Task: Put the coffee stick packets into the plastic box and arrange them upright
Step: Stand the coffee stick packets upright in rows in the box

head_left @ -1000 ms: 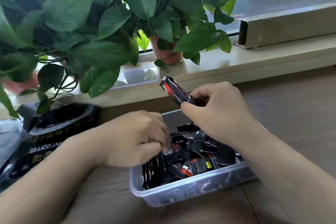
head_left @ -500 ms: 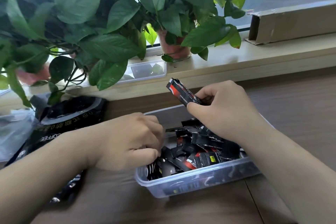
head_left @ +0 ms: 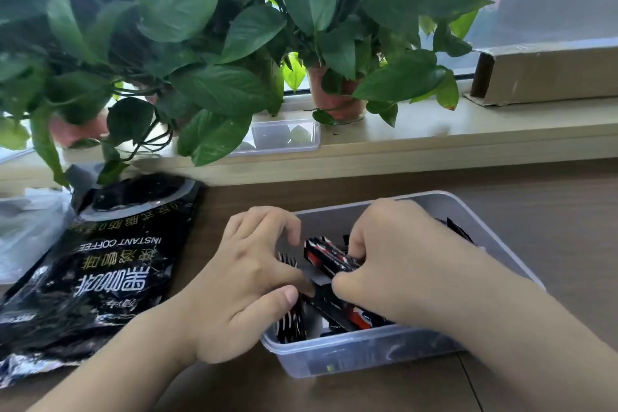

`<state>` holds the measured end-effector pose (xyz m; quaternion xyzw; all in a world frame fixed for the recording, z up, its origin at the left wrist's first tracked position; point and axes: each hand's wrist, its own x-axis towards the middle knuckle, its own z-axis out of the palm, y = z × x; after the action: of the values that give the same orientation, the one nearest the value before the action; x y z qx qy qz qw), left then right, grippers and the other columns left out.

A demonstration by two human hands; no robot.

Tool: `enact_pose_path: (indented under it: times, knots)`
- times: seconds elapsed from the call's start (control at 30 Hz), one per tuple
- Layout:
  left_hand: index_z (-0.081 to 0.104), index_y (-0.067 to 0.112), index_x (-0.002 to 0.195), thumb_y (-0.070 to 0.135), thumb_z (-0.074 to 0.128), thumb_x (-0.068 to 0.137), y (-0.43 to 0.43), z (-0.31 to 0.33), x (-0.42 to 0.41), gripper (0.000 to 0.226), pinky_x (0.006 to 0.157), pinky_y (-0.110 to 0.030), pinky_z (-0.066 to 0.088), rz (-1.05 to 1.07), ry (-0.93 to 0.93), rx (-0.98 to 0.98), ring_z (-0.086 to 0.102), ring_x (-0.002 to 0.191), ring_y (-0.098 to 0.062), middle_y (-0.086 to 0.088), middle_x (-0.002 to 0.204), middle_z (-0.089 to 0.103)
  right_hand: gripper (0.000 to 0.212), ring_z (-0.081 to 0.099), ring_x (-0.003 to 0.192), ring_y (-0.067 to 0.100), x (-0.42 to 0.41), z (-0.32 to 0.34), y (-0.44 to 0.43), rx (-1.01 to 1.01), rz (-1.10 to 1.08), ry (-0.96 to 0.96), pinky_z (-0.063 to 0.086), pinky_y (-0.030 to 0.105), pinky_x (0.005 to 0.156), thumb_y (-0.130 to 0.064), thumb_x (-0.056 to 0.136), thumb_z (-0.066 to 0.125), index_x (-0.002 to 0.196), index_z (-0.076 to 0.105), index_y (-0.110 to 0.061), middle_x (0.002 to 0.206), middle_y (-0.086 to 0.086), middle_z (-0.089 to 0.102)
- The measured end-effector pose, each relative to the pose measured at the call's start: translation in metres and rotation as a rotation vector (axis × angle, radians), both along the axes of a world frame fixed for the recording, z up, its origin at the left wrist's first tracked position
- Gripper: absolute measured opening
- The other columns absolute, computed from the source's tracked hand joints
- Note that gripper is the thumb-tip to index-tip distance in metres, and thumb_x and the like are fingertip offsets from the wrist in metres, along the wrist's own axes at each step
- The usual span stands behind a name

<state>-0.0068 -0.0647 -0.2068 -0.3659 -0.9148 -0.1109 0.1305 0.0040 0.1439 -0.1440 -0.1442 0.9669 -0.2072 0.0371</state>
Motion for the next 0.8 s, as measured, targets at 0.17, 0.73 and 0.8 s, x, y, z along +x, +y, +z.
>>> enact_pose_path:
  times: [0.17,0.73,0.8]
  knots:
    - [0.073,0.032,0.094,0.043,0.023,0.096,0.000,-0.013,-0.001,0.051,0.098,-0.033,0.025,0.032,0.072,0.130,0.038,0.116,-0.013,0.003,0.112,0.043,0.040,0.033,0.047,0.014,-0.005,-0.006,-0.014,0.129,0.047,-0.030,0.022,0.020,0.039,-0.030,0.073,0.071,0.055,0.038,-0.019,0.057,-0.001,0.040]
    - [0.077,0.033,0.102,0.036,0.031,0.082,-0.008,0.011,-0.012,0.050,0.111,-0.049,0.020,-0.030,-0.189,0.084,0.047,0.127,0.002,0.025,0.115,0.070,0.025,0.059,0.067,0.012,-0.027,-0.026,-0.023,0.132,0.308,-0.178,0.043,0.023,0.057,-0.047,0.084,0.072,0.087,0.078,-0.023,0.067,-0.006,0.063]
    - [0.076,0.033,0.102,0.043,0.024,0.076,-0.001,0.025,-0.014,0.059,0.116,-0.044,0.011,-0.038,-0.280,-0.089,0.042,0.127,0.008,0.027,0.118,0.067,0.022,0.054,0.058,0.009,-0.028,-0.026,-0.018,0.135,0.331,-0.206,0.041,0.022,0.055,-0.044,0.088,0.069,0.082,0.077,-0.025,0.058,-0.006,0.058]
